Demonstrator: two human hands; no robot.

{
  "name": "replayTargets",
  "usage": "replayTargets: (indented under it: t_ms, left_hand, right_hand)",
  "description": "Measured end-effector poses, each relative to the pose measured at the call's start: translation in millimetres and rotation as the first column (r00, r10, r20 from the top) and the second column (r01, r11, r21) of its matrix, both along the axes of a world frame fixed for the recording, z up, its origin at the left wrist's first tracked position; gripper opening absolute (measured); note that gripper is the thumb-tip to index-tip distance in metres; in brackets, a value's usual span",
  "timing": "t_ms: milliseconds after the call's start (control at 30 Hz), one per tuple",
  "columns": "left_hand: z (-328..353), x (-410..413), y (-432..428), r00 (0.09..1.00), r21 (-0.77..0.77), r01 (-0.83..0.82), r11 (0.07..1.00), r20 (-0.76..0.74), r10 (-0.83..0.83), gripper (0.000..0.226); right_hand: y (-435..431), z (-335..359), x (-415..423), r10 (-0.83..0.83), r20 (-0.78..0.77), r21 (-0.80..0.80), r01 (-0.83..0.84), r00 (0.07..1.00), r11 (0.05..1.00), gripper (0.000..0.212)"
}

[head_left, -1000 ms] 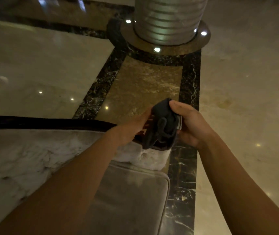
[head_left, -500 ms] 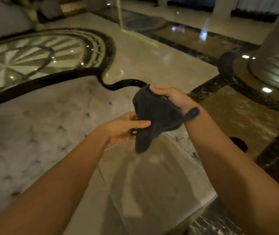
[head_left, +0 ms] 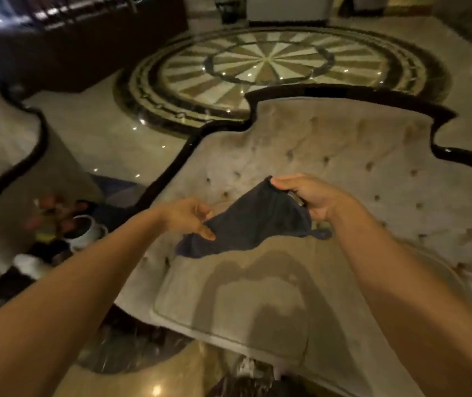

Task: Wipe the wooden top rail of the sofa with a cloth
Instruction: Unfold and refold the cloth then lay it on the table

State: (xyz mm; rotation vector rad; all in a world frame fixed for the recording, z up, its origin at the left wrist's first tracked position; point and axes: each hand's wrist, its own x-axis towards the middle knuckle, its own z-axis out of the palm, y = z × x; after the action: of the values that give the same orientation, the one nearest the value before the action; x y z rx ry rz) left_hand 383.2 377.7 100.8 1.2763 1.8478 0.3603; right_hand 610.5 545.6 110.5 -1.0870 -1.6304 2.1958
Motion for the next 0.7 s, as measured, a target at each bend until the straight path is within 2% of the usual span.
replayTargets:
  t_ms: [67, 167, 267, 367, 467, 567, 633, 700]
  left_hand:
    - [-8, -32, -43, 0.982, 0.006, -0.148, 0.989, 0.123, 0.146, 0.024]
    - [-28, -71, -101, 0.869, -0.028, -0.398, 0.917, 0.308, 0.387, 0.012]
    - [-55, -103, -146, 0.782, -0.170, -0.533, 0.829, 0.277, 0.559, 0.035]
    - [-83, -130, -200, 0.647, -0.288, -0.659, 0.695, 0.254, 0.719, 0.025]
    - [-103, -146, -240, 0.358, -0.247, -0.857, 0.452, 0.346, 0.867, 0.007]
    - [-122, -154, -272, 0.048, -0.228, -0.956, 0.183, 0.495, 0.868, 0.009]
    - [-133, -161, -289, -0.081, -0.217, -0.975, 0.050, 0.555, 0.828, 0.017]
    - [-147, -174, -304, -0.167, -0.205, -0.977, -0.054, 0.589, 0.791, 0.021]
  right_hand:
    - [-12, -13, -45, 0.029, 0.032, -0.003, -0.029, 0.999, 1.000, 0.019]
    - [-30, -41, -114, 0.056, 0.059, -0.067, -0.052, 0.997, 0.996, 0.020]
    - [-45, -74, -176, 0.097, 0.077, -0.078, -0.091, 0.992, 0.993, 0.024]
    - [-77, -99, -238, 0.193, 0.130, -0.037, -0.190, 0.972, 0.981, 0.030]
    - [-108, -120, -286, 0.331, 0.196, 0.004, -0.338, 0.923, 0.941, 0.037]
    - [-137, -137, -322, 0.391, 0.251, 0.038, -0.413, 0.885, 0.910, 0.043]
    - [-152, -146, -344, 0.423, 0.312, 0.136, -0.481, 0.851, 0.866, 0.046]
    - [-169, -164, -371, 0.454, 0.382, 0.229, -0.559, 0.805, 0.797, 0.051]
